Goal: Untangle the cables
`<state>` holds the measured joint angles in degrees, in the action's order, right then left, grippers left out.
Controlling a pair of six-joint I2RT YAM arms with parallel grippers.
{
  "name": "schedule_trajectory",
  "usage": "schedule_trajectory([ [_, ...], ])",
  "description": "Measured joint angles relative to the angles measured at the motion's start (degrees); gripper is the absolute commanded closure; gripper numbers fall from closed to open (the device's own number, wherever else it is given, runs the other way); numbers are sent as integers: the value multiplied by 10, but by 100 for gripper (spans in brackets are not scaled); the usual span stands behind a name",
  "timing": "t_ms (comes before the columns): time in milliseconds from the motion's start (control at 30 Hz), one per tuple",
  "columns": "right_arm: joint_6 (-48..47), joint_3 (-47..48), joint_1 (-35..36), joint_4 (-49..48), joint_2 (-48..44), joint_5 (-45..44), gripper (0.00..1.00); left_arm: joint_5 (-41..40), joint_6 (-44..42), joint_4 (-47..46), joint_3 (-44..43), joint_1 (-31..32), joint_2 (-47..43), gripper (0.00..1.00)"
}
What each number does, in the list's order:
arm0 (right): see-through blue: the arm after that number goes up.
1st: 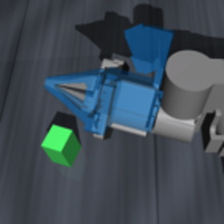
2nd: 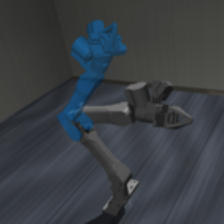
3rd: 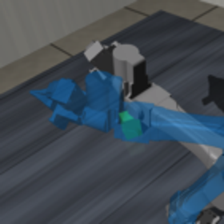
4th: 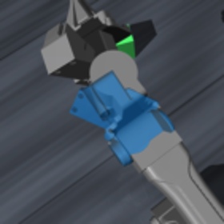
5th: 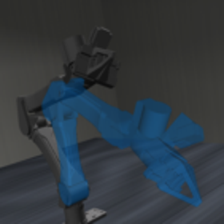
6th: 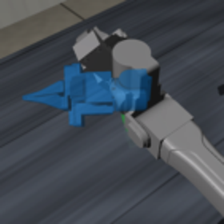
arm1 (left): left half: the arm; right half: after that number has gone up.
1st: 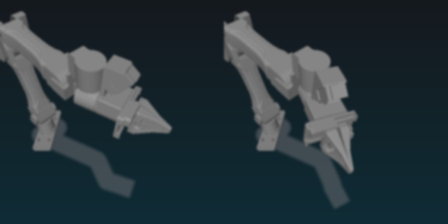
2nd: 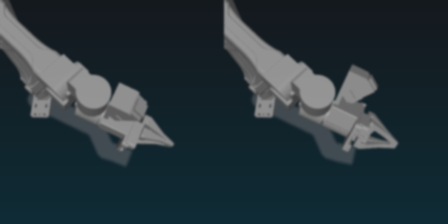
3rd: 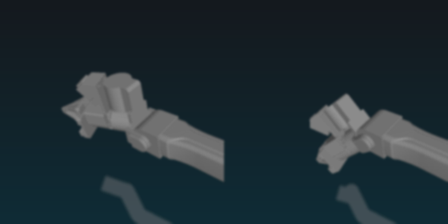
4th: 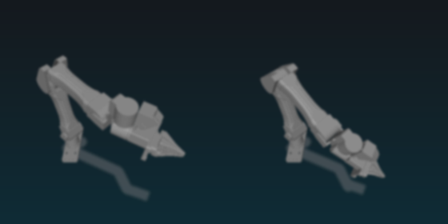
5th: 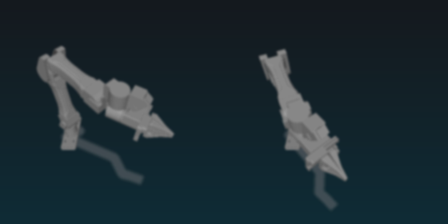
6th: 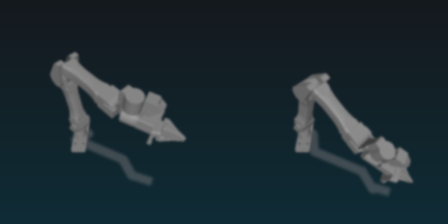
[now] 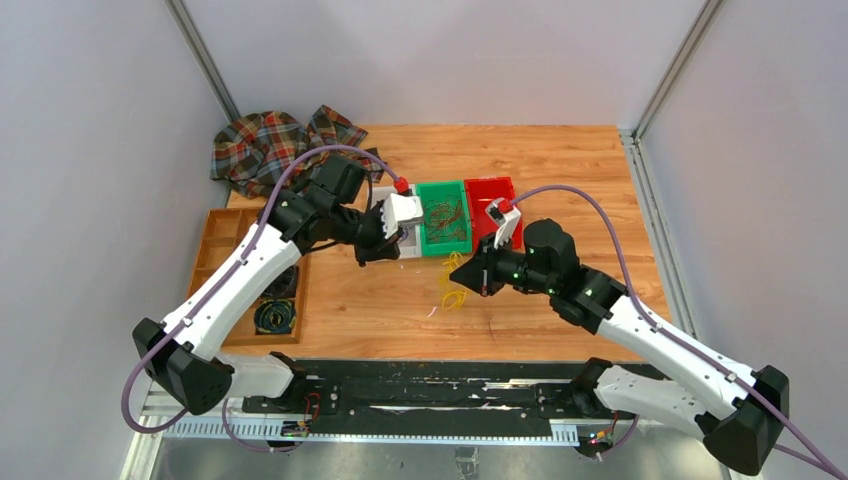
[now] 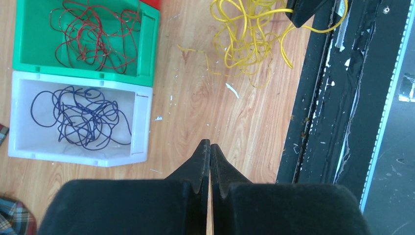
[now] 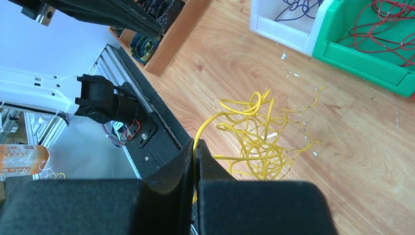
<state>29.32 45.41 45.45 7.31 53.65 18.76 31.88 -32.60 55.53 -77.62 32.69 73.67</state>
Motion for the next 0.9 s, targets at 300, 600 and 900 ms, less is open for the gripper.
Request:
schedule_trajectory([
  [300, 10, -2, -3, -36, 24, 31, 100, 59, -4, -2, 4, 0, 4, 41],
  [600, 38, -2, -3, -114, 66, 117, 100, 149, -33, -2, 11, 1, 19, 44],
  [900, 78, -1, -3, -181, 103, 189, 99, 161, -44, -7, 13, 1, 32, 77],
])
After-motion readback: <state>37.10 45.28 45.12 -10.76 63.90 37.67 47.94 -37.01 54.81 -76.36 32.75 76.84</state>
